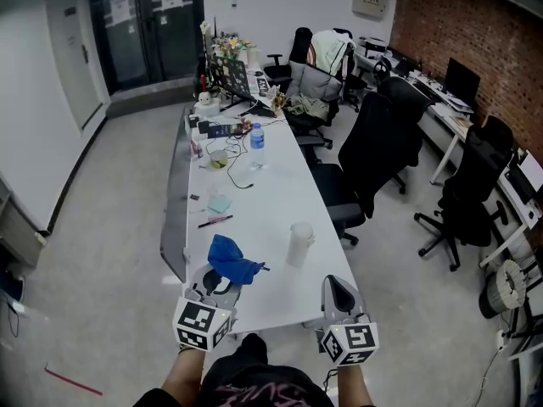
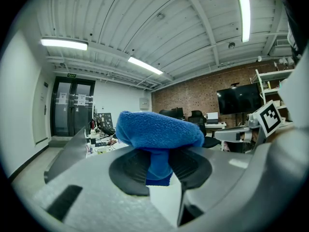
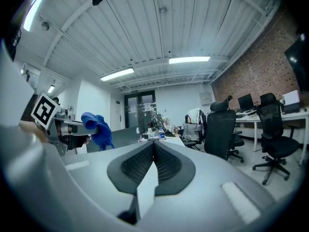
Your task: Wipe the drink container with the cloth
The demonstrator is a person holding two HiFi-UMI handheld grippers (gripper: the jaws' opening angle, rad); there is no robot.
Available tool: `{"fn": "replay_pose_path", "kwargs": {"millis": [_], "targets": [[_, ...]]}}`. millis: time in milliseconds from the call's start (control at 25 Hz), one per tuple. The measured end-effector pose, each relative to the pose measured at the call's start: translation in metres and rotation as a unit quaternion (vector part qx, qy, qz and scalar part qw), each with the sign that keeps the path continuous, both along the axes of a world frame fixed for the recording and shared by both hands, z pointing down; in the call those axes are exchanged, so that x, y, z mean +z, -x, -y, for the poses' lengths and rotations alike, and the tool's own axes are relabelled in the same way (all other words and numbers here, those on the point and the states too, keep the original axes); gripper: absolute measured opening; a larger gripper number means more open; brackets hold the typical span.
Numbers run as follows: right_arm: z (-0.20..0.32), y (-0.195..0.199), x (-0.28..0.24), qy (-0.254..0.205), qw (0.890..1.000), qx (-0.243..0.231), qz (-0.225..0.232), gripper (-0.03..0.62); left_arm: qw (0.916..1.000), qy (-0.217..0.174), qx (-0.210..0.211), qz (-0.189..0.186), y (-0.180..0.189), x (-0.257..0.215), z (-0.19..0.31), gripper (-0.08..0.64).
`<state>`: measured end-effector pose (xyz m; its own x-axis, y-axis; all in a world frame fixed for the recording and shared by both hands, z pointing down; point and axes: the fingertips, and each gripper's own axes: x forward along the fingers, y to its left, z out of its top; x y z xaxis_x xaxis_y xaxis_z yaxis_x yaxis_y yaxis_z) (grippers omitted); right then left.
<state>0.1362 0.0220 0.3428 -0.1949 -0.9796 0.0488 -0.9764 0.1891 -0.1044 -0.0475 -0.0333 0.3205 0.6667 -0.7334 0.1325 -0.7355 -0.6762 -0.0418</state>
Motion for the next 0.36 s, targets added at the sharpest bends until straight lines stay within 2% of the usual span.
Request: {"fn": "replay_pose_path", "kwargs": {"millis": [360], "targets": [[-0.0029, -0.0043, 0.0035, 0.002, 1.000, 0.000, 0.002, 0.009, 1.0000, 0.004, 0.002, -0.005, -0.0042, 0.0020, -0.0027, 0.104]]}}
